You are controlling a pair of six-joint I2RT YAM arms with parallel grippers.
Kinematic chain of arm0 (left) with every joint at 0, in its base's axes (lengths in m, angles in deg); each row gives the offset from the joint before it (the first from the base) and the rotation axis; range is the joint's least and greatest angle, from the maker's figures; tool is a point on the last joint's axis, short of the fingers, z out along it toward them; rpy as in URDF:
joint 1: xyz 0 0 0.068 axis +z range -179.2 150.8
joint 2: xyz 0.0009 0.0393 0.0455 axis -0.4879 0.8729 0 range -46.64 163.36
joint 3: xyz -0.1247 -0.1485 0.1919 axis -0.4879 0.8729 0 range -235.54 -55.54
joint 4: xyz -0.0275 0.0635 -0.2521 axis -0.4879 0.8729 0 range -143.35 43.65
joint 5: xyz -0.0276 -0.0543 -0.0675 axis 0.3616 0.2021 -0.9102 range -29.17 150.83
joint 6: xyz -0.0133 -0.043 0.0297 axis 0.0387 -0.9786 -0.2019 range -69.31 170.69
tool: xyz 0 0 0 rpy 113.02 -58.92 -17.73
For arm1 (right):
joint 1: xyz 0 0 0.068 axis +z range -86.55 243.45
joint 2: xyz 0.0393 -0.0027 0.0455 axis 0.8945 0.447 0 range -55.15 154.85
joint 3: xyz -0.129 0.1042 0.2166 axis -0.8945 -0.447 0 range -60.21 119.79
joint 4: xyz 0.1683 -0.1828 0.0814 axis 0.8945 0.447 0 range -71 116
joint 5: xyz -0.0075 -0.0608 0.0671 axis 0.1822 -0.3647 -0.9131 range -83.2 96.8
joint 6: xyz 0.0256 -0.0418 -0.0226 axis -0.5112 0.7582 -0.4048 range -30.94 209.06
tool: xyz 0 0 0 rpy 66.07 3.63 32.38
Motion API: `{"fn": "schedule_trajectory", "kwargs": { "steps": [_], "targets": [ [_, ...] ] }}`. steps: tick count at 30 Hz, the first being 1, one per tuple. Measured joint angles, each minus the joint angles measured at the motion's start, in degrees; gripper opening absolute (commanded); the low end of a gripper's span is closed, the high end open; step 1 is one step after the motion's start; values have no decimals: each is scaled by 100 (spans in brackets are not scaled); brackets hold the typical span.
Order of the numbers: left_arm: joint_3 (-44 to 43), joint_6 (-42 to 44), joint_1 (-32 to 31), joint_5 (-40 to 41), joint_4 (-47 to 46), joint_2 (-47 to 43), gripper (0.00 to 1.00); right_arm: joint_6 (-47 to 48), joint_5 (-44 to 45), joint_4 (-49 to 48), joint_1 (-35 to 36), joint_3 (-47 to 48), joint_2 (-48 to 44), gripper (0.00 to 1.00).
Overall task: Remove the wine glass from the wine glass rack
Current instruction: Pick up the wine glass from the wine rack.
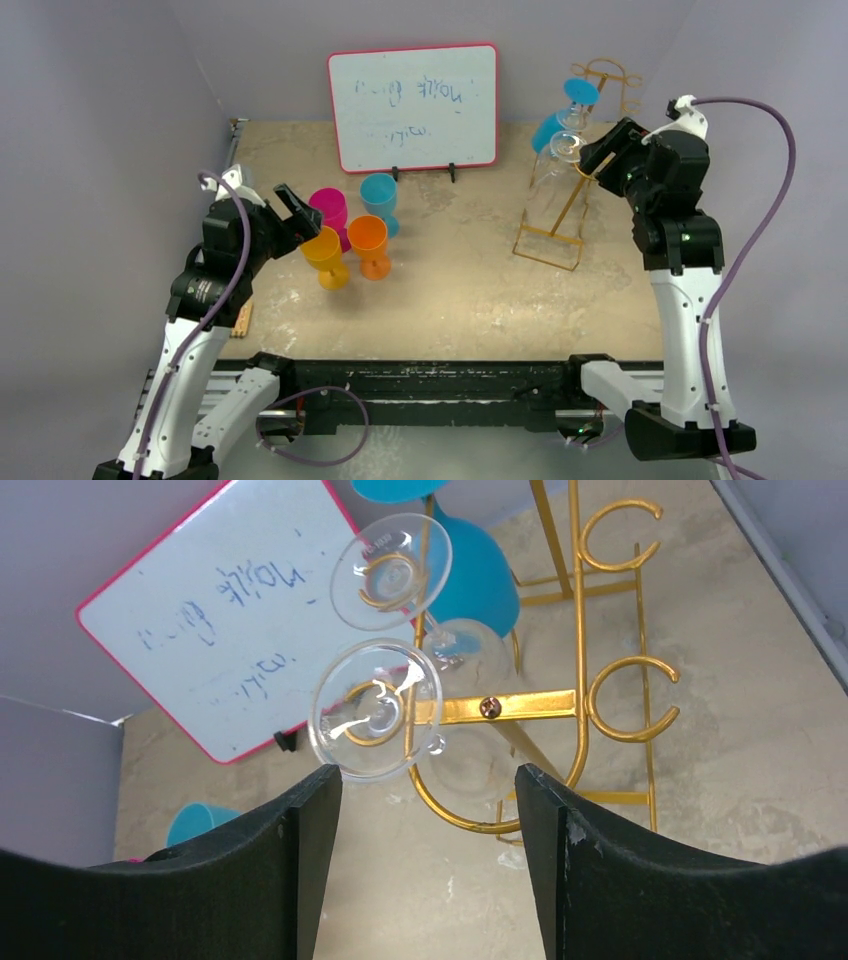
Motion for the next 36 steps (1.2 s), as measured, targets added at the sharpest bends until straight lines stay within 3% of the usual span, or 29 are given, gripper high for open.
{"fn": "schedule_trajectory", "kwargs": {
  "steps": [26, 36],
  "targets": [
    [-356, 129, 0, 236, 221, 199, 92, -22, -507, -540, -85, -214, 490, 51],
    [-356, 125, 0, 236, 225, 149, 92, -177, -776, -761, -190, -470, 448, 39]
  ]
}}
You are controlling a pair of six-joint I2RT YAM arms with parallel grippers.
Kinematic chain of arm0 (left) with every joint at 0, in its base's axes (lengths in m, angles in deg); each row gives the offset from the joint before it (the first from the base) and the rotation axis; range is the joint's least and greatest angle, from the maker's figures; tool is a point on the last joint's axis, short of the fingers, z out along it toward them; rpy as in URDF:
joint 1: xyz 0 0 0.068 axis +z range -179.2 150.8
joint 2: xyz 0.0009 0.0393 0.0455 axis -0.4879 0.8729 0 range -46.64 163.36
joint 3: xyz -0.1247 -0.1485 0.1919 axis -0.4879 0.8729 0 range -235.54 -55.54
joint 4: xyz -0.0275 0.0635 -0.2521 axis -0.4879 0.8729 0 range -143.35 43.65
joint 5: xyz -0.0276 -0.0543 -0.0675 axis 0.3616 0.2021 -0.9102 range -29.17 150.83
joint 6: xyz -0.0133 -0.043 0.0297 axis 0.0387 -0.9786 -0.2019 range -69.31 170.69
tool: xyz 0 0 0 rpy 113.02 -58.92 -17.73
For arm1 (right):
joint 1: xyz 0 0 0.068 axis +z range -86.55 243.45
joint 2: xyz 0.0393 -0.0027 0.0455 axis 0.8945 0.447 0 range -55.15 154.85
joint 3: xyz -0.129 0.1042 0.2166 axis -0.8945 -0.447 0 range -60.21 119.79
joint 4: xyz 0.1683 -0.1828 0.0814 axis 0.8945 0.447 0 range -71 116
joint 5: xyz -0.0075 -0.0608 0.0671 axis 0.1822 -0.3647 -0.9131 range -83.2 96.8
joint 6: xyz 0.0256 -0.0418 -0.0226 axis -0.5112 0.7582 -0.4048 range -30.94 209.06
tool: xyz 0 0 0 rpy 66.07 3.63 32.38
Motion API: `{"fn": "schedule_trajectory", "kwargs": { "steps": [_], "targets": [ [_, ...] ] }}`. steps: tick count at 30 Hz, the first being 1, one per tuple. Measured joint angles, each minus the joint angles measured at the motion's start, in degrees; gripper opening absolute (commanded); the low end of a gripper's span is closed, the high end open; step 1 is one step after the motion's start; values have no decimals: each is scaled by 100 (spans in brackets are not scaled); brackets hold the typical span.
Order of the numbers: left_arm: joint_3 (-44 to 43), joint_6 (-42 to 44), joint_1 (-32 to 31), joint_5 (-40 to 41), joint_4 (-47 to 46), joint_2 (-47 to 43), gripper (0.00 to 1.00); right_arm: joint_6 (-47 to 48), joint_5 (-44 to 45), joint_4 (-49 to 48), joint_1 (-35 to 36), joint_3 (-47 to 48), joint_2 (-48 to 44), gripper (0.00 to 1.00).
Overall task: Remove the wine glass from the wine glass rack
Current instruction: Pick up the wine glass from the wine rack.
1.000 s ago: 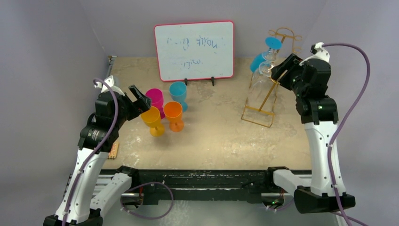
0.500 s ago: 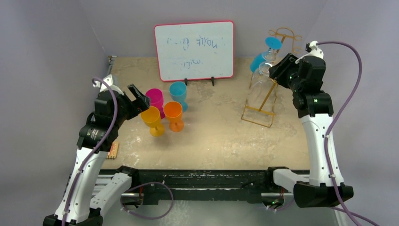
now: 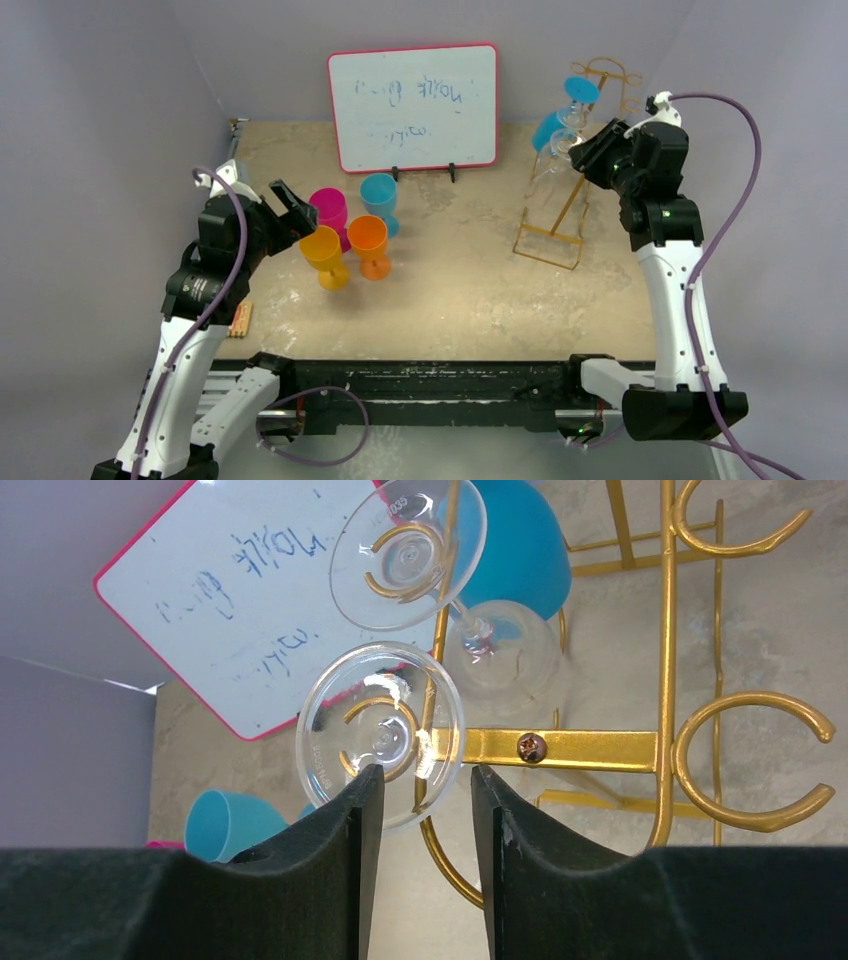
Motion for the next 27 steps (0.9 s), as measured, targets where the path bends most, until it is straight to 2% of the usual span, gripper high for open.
{"fn": "schedule_trajectory", "kwargs": {
  "steps": [11, 15, 24, 27],
  "targets": [
    [0, 0, 0, 0, 15, -35, 92, -330, -146, -249, -81, -179, -59, 26],
    [0, 0, 0, 0, 31, -37, 92, -448, -127, -372, -127, -280, -136, 24],
    [0, 0, 0, -2, 46, -44, 92, -973, -249, -658, -260, -575, -289, 27],
    [0, 0, 0, 0, 76, -44, 92, -1172, -260, -782, -297, -691, -363, 32]
  ]
}}
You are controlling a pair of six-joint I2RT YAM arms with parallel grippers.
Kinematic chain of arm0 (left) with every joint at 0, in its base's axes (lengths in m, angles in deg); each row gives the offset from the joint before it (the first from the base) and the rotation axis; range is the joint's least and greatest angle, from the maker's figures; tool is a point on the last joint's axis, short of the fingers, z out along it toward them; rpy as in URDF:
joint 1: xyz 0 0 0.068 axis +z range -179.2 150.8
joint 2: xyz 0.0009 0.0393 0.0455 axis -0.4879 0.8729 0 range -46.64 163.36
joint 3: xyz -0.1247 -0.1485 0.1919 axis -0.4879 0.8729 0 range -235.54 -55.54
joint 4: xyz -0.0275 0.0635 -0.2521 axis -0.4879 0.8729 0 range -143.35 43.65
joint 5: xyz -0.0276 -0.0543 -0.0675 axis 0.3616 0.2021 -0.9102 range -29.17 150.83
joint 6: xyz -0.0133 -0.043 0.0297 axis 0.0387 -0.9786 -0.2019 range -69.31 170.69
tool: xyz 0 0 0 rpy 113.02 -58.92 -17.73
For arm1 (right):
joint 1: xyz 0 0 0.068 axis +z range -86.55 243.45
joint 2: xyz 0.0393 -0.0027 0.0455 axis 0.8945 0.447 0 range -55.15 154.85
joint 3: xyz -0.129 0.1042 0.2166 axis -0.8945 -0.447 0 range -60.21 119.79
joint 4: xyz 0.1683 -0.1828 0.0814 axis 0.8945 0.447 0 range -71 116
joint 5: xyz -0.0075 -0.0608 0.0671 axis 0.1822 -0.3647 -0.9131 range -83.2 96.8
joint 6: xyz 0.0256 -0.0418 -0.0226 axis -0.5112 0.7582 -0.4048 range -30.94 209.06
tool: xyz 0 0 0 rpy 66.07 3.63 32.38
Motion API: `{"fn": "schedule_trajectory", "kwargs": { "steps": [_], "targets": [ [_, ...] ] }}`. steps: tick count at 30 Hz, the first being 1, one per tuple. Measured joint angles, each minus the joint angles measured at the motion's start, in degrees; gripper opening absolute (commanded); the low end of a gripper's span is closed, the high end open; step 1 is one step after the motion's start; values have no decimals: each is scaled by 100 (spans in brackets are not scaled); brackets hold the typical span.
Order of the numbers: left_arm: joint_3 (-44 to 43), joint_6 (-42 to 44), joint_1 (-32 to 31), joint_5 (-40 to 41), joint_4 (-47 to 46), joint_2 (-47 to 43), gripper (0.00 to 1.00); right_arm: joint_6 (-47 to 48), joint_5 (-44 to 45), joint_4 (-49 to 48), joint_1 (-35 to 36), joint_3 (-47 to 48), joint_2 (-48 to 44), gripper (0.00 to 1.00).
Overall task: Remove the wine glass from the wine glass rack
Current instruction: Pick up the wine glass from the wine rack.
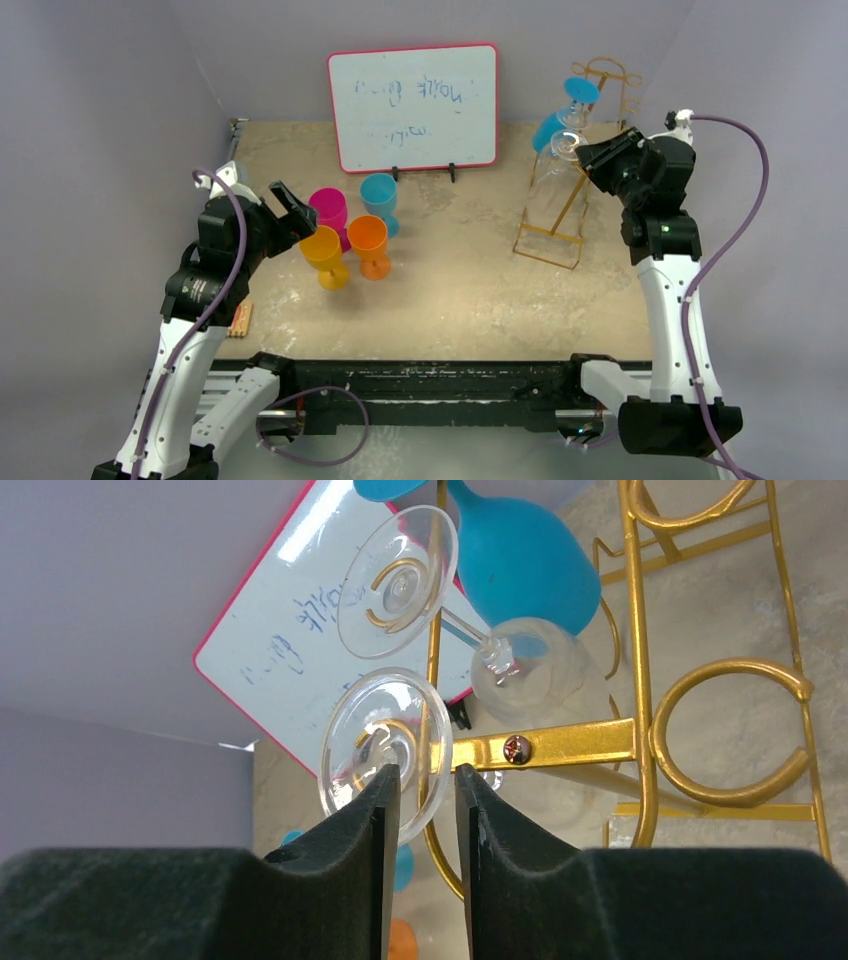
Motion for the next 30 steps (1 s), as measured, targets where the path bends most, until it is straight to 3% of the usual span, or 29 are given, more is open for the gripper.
{"fn": "schedule_trajectory", "kwargs": {
  "steps": [15, 30],
  "targets": [
    [0, -2, 0, 7, 48, 2, 92, -815, -293, -560, -168, -431, -240, 33],
    [0, -50, 0, 4, 48, 9, 92, -881, -446, -732, -295, -560, -271, 33]
  ]
}}
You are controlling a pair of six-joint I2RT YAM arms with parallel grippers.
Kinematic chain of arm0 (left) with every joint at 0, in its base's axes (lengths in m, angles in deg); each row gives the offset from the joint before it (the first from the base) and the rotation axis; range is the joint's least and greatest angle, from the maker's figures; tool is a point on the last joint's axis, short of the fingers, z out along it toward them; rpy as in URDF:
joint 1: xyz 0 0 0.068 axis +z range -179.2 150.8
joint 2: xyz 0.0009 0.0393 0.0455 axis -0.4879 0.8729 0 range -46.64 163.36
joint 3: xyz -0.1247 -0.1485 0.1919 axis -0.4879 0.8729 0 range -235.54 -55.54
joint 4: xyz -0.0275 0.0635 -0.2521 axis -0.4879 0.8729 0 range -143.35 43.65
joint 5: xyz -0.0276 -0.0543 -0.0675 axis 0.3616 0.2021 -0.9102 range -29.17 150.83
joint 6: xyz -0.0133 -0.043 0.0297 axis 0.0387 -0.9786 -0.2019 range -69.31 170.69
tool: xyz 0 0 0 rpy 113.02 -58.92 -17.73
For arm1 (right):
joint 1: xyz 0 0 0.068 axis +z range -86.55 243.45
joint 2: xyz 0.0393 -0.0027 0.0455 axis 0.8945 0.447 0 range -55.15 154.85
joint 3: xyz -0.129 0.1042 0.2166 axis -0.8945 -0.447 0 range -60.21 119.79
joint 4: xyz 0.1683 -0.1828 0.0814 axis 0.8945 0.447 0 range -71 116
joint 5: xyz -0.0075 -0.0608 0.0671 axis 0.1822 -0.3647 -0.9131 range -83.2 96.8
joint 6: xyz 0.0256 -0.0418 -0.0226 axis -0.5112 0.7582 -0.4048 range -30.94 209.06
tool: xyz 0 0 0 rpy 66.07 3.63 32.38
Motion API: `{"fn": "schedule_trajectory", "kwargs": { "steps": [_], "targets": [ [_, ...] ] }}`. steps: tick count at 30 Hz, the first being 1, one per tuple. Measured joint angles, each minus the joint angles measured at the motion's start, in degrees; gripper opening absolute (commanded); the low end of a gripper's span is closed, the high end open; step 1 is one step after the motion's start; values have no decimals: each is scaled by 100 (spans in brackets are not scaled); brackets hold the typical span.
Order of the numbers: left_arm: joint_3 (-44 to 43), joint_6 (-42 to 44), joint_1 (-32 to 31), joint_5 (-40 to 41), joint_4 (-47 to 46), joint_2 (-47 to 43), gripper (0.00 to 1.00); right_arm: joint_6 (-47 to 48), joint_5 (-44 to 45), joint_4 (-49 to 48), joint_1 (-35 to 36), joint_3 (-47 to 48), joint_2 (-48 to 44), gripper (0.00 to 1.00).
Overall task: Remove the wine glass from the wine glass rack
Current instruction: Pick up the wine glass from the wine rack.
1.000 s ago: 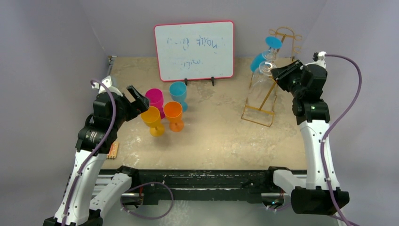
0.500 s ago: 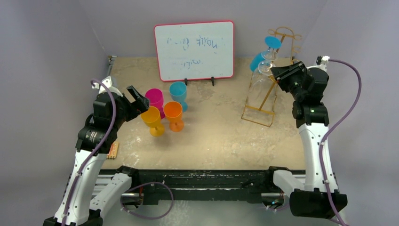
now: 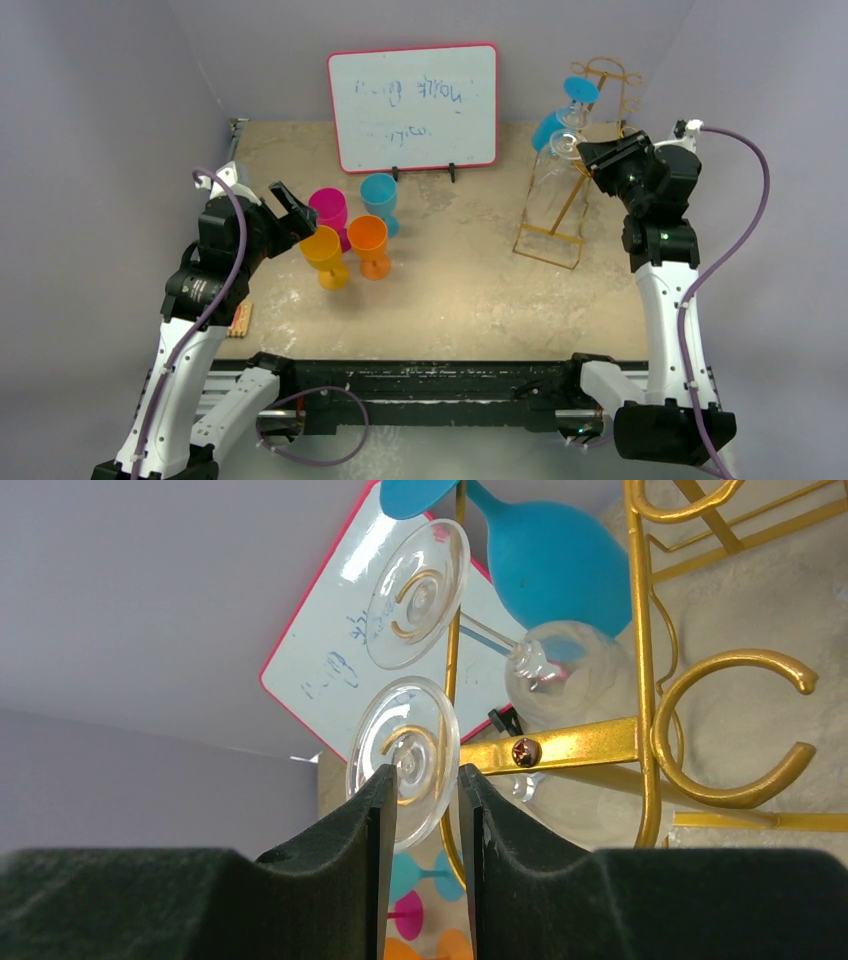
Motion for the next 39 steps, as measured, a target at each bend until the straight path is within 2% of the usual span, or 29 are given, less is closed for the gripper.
{"fn": "schedule_trajectory", "kwargs": {
  "steps": [6, 13, 25, 32, 39],
  "targets": [
    [0, -20, 0, -2, -7, 0, 92, 188, -160, 4, -4, 76, 103, 31],
    [0, -85, 0, -2, -7, -4, 92, 223, -299, 15, -9, 153, 190, 35],
    [0, -151, 0, 0, -7, -87, 92, 479, -302, 109, -11, 332, 391, 29],
    [0, -149, 0, 15, -2, -109, 92, 485, -382, 116, -15, 332, 393, 32],
    [0, -149, 0, 42, 0, -162, 92, 774, -345, 114, -15, 330, 387, 30]
  ]
}}
